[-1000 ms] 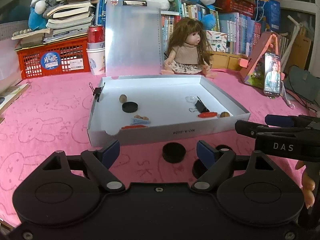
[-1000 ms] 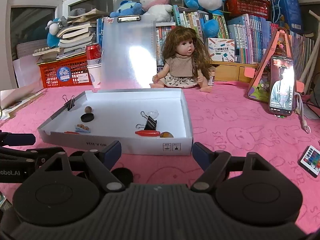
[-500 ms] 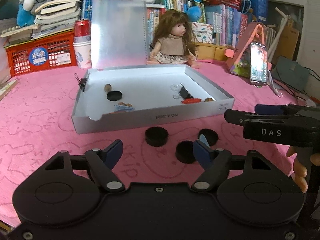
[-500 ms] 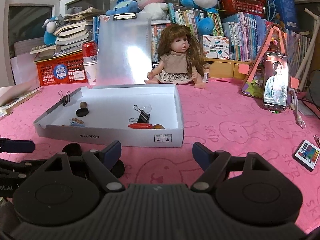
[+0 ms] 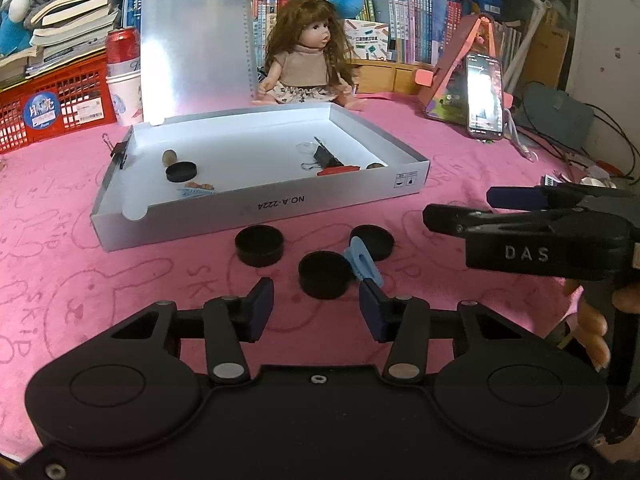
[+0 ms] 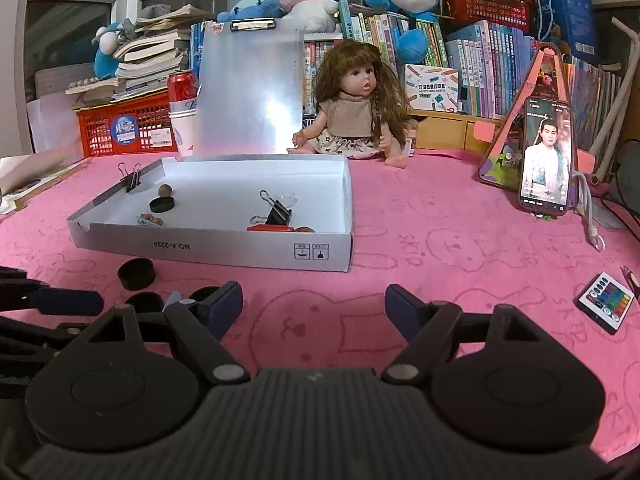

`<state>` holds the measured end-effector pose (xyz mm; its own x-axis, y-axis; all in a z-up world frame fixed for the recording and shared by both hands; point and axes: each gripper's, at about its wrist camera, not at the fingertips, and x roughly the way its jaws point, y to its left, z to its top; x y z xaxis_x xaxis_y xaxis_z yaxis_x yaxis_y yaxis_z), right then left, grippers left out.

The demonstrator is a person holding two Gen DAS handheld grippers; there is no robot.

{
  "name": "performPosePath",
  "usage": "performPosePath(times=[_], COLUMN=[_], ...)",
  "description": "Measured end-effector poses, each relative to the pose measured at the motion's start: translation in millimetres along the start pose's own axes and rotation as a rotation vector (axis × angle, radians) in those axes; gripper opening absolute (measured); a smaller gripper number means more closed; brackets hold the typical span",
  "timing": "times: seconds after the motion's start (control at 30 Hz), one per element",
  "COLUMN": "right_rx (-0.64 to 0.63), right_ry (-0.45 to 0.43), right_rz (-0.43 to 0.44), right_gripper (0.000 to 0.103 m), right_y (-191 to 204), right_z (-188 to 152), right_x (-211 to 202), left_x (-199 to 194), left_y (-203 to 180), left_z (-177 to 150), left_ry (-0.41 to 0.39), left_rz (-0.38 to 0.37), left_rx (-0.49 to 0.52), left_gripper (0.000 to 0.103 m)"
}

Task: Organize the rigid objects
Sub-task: 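Move both tools back toward the black round caps on the tablecloth, then close the left tool on a black cap while the right tool closes on another black cap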

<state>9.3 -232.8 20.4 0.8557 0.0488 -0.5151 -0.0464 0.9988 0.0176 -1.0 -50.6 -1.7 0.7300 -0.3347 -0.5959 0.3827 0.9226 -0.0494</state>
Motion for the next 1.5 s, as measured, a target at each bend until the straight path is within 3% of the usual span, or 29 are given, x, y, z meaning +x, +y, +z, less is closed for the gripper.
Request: performPosePath(times=[0.47, 0.7, 0.77, 1.13, 1.33, 1.5], right_rx=[-0.105, -0.098, -0.098, -0.112, -0.128, -0.122], right_ry=[0.017, 0.034, 0.036, 0.041, 0.051, 0.064], right_rz=[0.068, 0.066, 0.066, 0.095, 0.11, 0.139], right_gripper=[0.087, 0.086, 0.086, 0.086, 0.076, 0.059], right_y=[18.8, 20.0, 19.6, 26.2, 36.6, 43.8], right_z=[-9.5, -9.6, -9.6, -9.2, -6.0, -4.2], right_x=[0.2, 5.6, 6.5, 12.6, 20.0, 26.4], left_x=[14.7, 22.5, 22.7, 12.6, 4.1, -0.3], left_y=[0.0, 1.4, 1.7, 11.3, 17.0, 18.6], left_z=[1.1, 3.5, 3.8, 2.5, 3.3, 4.3], left_ry=[-0.027, -0.049, -0.053, -0.065, -0.073, -0.083], left_rz=[0.06, 0.074, 0.083, 0.116, 0.13, 0.137], left_rx=[-0.009, -0.024, -0.026, -0.033, -0.041, -0.04], left_gripper=[0.037, 0.037, 0.03, 0.03, 0.03, 0.03])
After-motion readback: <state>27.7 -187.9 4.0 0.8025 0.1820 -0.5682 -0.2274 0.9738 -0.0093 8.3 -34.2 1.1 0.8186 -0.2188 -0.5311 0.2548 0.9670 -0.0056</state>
